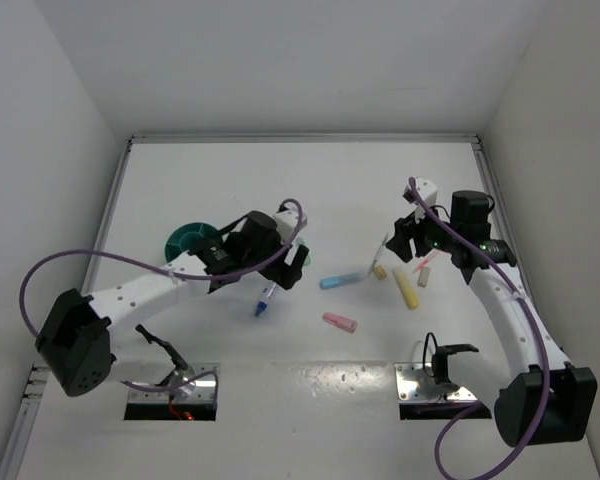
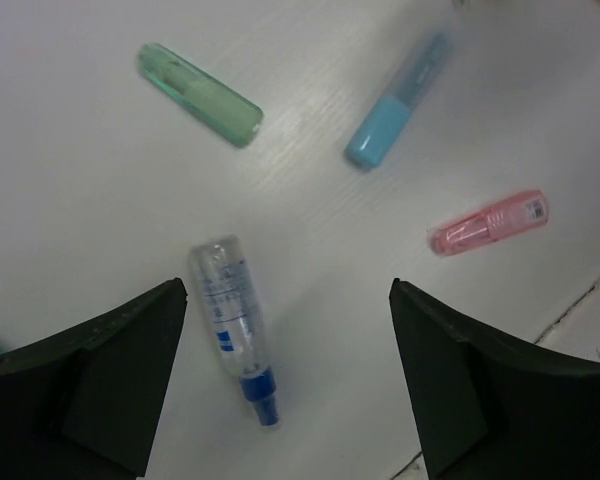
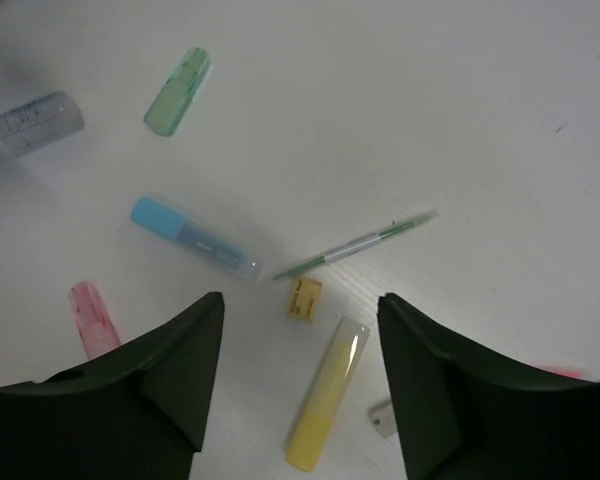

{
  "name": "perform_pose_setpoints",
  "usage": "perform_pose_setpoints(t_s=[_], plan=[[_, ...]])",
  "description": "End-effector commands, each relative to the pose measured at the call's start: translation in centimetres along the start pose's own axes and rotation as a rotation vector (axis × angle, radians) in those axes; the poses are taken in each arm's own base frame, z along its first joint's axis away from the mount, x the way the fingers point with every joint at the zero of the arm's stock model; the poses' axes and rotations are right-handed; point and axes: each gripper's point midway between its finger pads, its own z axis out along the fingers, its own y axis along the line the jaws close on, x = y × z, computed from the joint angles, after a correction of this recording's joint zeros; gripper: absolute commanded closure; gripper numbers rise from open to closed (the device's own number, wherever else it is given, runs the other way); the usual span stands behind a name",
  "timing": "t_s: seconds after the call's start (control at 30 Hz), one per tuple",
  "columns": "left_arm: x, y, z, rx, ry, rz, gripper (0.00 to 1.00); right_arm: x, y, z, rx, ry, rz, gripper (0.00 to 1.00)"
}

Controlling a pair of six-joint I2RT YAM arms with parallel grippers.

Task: Sort the stationery into containers
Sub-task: Pick up the stationery from the center of the board.

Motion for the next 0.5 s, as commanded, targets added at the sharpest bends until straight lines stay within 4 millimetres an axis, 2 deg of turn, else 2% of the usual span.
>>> perform_pose_setpoints(t_s=[0.0, 0.07, 0.13, 0.17, 0.3, 0.37, 0.4, 0.43, 0.47], plan=[[0.0, 0.0, 0.8, -0.081, 0.062, 0.026, 0.13, -2.0, -0.8, -0.3, 0.016, -0.033, -0.039, 0.33], [2.0, -0.1, 2.3, -0.085, 0.14, 0.025, 0.29, -1.9, -1.1, -0.3, 0.033, -0.027, -0.038, 0.31], [2.3, 0.6, 3.0, -0.132, 0.158, 0.019, 0.43, -1.9, -1.1, -0.3, 0.033, -0.027, -0.038, 0.31], [2.8, 1.2, 3.5, -0.161, 0.184, 0.023, 0.45, -1.7, -1.0, -0.4, 0.03, -0.02, -0.034, 0.31], [2.7, 3.6, 4.0, -0.269, 0.206, 0.003, 0.47, -1.9, -1.1, -0.3, 0.03, -0.02, -0.034, 0.31], [1.9, 4.4, 4.1, -0.297, 0.189, -0.035, 0.41, -1.9, -1.1, -0.3, 0.03, -0.02, -0.034, 0.31], [2.5, 4.5, 4.2, -0.302, 0.21, -0.045, 0.39, -1.9, -1.2, -0.3, 0.039, -0.016, -0.033, 0.31], [1.9, 4.4, 4.2, -0.313, 0.192, -0.081, 0.37, -1.9, -1.2, -0.3, 0.039, -0.016, -0.033, 0.31], [2.2, 4.2, 4.1, -0.32, 0.201, -0.093, 0.34, -1.9, -1.2, -0.3, 0.039, -0.016, -0.033, 0.31]])
